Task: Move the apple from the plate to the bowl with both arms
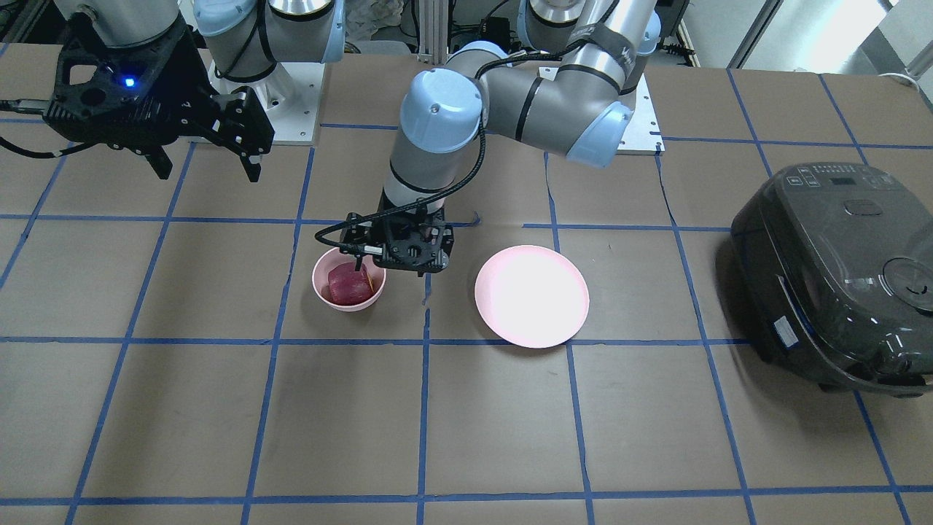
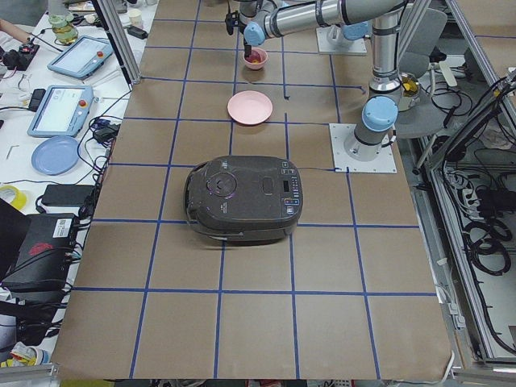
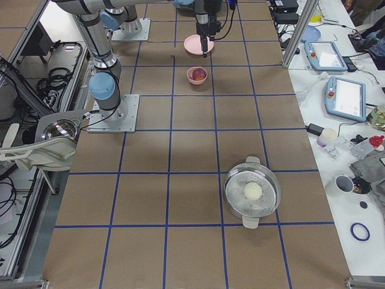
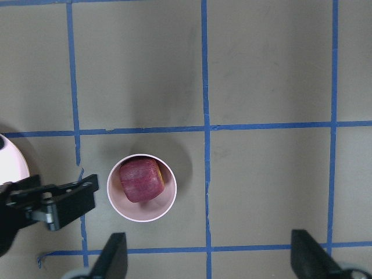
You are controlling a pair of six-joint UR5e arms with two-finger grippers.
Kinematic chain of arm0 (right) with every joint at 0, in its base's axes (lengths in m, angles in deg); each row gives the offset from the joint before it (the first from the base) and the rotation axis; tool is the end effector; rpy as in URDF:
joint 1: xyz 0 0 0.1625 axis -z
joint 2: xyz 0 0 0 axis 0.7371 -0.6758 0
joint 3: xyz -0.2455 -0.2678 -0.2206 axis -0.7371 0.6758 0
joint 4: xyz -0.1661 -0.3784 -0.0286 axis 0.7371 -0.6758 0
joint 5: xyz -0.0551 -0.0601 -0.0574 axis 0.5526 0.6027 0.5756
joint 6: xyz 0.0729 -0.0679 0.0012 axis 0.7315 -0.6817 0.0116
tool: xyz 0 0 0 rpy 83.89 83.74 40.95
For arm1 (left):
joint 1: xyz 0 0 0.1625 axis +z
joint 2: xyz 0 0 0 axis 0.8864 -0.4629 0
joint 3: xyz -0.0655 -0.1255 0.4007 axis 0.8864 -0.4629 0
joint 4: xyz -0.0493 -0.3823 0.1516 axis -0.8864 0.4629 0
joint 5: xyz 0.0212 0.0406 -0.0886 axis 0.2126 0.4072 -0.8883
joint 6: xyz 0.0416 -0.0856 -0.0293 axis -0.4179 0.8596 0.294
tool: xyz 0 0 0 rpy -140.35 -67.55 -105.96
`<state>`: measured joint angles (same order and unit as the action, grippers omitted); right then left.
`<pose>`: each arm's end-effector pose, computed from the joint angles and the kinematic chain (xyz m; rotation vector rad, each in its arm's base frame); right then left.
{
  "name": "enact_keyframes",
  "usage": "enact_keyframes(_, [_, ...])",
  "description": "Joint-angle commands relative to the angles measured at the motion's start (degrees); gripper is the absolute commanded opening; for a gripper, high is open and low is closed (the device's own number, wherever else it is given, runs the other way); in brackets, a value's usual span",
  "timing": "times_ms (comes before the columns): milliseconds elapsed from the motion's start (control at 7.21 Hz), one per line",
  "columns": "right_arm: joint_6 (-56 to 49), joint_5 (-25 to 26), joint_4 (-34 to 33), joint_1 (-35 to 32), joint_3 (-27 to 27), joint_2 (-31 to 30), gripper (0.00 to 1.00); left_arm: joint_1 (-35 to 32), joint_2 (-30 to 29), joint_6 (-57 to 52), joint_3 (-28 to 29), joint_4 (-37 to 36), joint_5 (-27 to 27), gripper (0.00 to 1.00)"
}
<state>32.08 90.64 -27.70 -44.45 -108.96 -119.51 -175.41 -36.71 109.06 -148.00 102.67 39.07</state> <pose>0.1507 -0.5029 0.5367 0.0334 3.1349 -0.0845 -0.3705 -0.4829 0.3086 0.0504 -2.8908 0.1125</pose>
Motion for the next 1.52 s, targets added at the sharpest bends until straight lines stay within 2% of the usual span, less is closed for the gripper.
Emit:
enact_keyframes(0, [0.0, 0.0, 0.1, 0.0, 0.0, 0.0, 1.0, 7.5, 8.2, -12.7, -2.6, 8.7, 0.1, 1.0])
enact_keyframes(139, [0.0, 0.0, 0.1, 0.0, 0.0, 0.0, 1.0, 10.3, 11.6, -16.6, -1.7, 14.7, 4.3, 1.0])
enact_keyframes(277, [0.0, 0.0, 0.1, 0.0, 0.0, 0.0, 1.0, 13.0, 13.4, -17.0, 1.0, 19.9, 6.2, 1.0])
enact_keyframes(554, [0.0, 0.0, 0.1, 0.0, 0.0, 0.0, 1.0, 16.6, 13.9, -17.1, 8.0, 28.8, 6.8, 1.0])
enact_keyframes(832, [0.0, 0.0, 0.1, 0.0, 0.0, 0.0, 1.0, 18.5, 14.7, -20.1, 10.4, 31.2, 8.7, 1.0])
enact_keyframes(1109, [0.0, 0.0, 0.1, 0.0, 0.0, 0.0, 1.0, 20.0, 15.7, -21.9, 10.4, 31.6, 12.0, 1.0])
enact_keyframes(1386, [0.0, 0.0, 0.1, 0.0, 0.0, 0.0, 1.0, 20.9, 15.8, -21.9, 11.1, 31.7, 12.3, 1.0])
